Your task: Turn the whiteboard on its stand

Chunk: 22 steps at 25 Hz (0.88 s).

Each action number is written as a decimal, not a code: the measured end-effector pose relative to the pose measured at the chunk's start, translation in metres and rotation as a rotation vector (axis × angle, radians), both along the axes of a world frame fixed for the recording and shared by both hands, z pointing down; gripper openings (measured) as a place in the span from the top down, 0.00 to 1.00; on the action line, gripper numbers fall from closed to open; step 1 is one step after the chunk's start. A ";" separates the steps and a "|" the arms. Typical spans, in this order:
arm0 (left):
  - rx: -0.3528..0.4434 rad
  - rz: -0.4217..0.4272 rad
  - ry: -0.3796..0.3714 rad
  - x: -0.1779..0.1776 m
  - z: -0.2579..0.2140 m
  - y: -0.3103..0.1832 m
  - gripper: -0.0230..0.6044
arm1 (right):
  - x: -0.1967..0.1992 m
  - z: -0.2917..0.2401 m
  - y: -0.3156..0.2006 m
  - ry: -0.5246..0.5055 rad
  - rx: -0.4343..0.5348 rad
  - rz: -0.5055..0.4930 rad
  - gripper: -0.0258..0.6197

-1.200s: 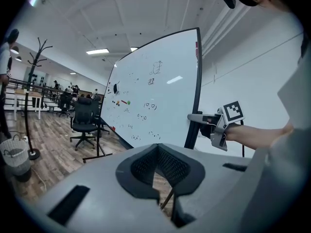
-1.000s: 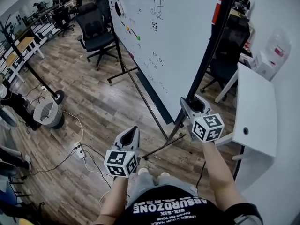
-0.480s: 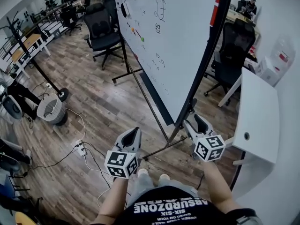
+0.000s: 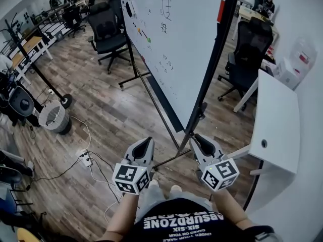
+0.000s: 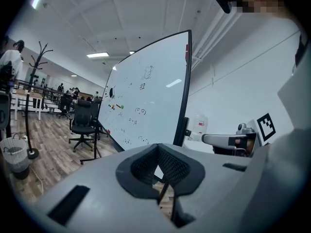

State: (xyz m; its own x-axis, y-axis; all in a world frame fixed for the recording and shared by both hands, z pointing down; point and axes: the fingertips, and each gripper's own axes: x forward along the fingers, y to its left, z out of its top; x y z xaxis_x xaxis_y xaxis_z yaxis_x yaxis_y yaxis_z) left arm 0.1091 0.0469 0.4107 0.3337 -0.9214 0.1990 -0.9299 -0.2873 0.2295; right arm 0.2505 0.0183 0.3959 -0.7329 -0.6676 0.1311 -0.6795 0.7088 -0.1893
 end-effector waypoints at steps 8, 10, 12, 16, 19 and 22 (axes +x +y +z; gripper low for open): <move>0.015 0.027 0.003 0.018 -0.005 0.006 0.95 | -0.023 -0.014 0.019 -0.032 0.045 -0.068 0.96; 0.016 0.034 0.003 0.021 -0.006 0.006 0.95 | -0.027 -0.015 0.022 -0.027 0.051 -0.078 0.96; 0.019 0.039 0.003 0.022 -0.006 0.007 0.95 | -0.032 -0.015 0.024 -0.018 0.054 -0.091 0.96; 0.023 0.044 0.004 0.022 -0.009 0.009 0.95 | -0.038 -0.015 0.028 -0.001 0.050 -0.100 0.96; 0.026 0.046 0.003 0.022 -0.011 0.011 0.95 | -0.039 -0.014 0.030 0.006 0.040 -0.097 0.96; 0.027 0.047 0.002 0.024 -0.010 0.013 0.95 | -0.041 -0.012 0.032 0.009 0.040 -0.105 0.96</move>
